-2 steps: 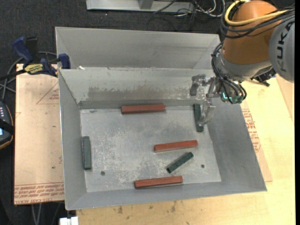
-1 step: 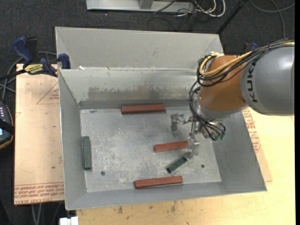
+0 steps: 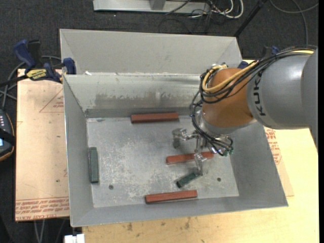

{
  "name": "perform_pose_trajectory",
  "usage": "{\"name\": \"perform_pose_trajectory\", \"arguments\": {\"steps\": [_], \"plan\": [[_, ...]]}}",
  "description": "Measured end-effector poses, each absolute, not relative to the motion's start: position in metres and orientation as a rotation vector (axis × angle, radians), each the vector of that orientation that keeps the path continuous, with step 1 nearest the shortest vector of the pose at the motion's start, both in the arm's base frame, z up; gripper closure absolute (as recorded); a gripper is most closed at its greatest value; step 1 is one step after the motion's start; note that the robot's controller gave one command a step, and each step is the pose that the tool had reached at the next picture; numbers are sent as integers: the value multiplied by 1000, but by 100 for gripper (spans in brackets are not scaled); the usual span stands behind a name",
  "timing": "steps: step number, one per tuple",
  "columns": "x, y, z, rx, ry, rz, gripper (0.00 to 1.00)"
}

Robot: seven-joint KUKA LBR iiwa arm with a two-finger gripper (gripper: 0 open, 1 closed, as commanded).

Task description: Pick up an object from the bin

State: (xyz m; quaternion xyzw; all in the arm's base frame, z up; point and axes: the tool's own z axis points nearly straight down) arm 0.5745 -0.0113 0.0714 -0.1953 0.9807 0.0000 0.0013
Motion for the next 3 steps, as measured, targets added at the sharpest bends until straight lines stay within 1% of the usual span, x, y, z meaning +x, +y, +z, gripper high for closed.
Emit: {"name": "perform_pose_trajectory", "arguments": {"steps": [1, 2, 3], "plan": [[575, -11, 71, -613, 3077, 0, 100], [597, 8, 197, -1101, 2931, -3, 100], [614, 1, 268, -1528, 2734, -5, 100]]}}
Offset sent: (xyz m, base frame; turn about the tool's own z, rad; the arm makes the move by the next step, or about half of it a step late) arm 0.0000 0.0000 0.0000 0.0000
